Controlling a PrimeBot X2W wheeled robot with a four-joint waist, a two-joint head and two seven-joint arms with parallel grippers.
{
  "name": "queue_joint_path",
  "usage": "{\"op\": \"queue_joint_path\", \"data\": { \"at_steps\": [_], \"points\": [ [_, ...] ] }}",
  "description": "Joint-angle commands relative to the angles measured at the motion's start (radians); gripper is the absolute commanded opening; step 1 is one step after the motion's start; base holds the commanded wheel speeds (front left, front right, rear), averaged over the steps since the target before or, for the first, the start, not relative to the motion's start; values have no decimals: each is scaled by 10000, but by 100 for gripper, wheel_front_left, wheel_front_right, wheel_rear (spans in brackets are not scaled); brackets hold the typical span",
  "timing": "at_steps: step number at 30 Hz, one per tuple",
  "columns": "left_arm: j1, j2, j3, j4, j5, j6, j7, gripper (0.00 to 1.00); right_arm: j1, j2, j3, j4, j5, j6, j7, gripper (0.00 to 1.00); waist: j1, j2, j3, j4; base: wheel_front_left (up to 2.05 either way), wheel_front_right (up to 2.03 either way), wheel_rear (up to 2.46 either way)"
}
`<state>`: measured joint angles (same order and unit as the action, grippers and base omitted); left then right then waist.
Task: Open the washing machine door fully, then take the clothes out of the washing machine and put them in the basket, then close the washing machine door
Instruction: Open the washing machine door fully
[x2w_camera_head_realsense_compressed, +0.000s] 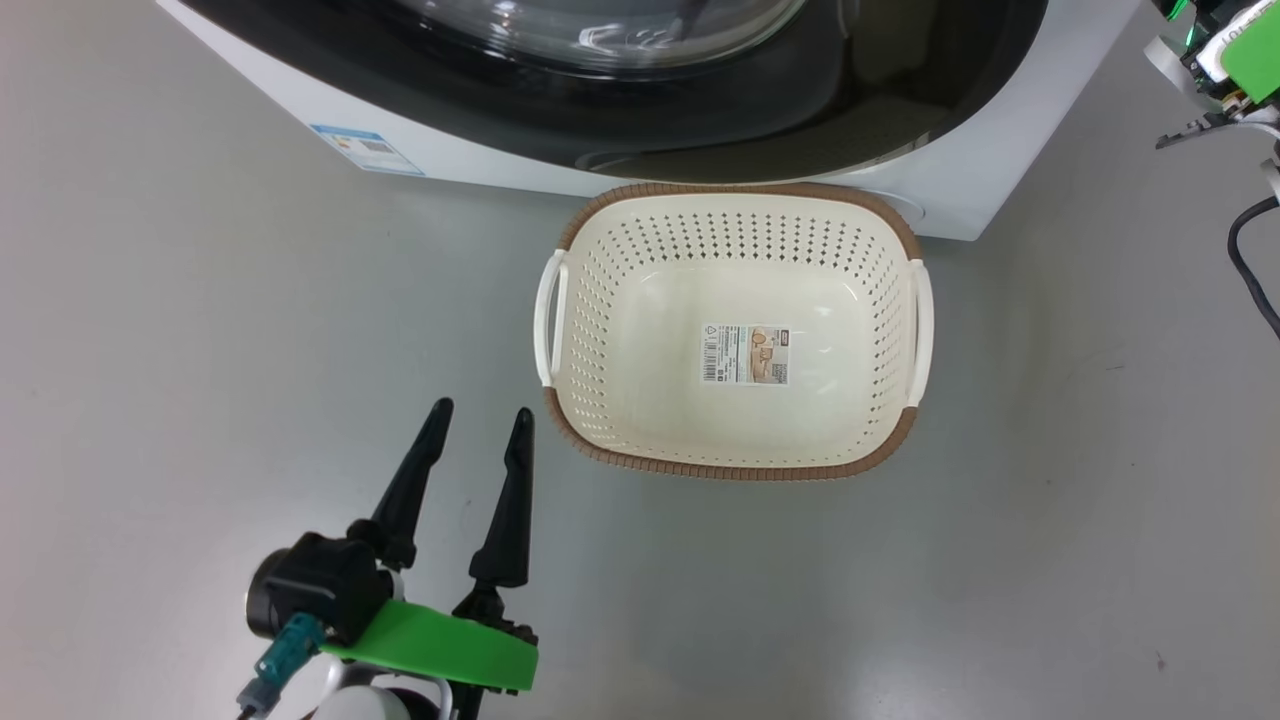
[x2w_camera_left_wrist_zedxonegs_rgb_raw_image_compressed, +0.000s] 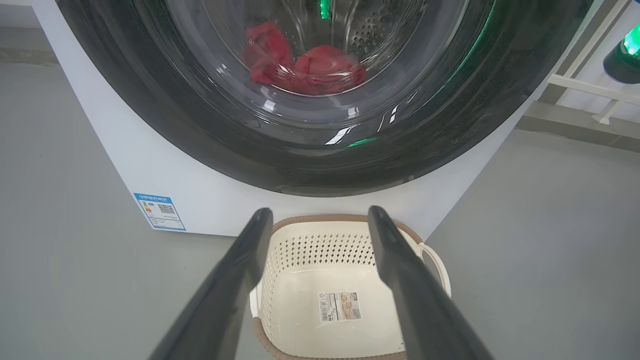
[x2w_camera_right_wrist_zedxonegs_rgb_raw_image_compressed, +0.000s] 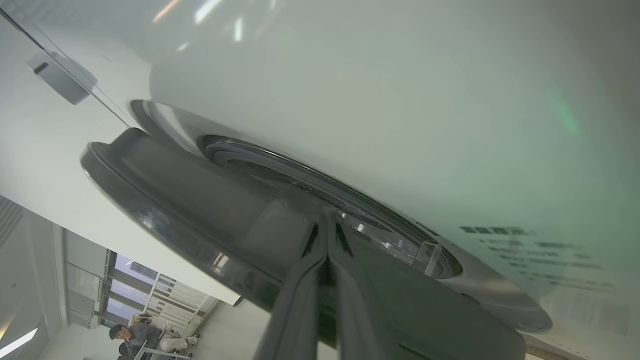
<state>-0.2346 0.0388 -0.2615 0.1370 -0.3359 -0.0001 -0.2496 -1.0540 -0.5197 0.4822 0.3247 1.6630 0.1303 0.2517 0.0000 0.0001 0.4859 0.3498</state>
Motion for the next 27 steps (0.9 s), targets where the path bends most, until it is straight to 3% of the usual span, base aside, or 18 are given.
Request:
{"op": "queue_joint_path", "data": {
  "at_steps": [1, 27],
  "points": [
    [-108, 114, 260, -175, -69, 38, -122, 100, -77, 224, -24, -162, -106, 4, 102, 0, 0, -1, 32, 27, 0, 0, 0],
    [-79, 114, 401, -109, -22, 35, -122, 100, 584, 848, 154, -128, -210, 4, 1597, 0, 0, -1, -455, -201, 0, 0, 0]
  ]
}}
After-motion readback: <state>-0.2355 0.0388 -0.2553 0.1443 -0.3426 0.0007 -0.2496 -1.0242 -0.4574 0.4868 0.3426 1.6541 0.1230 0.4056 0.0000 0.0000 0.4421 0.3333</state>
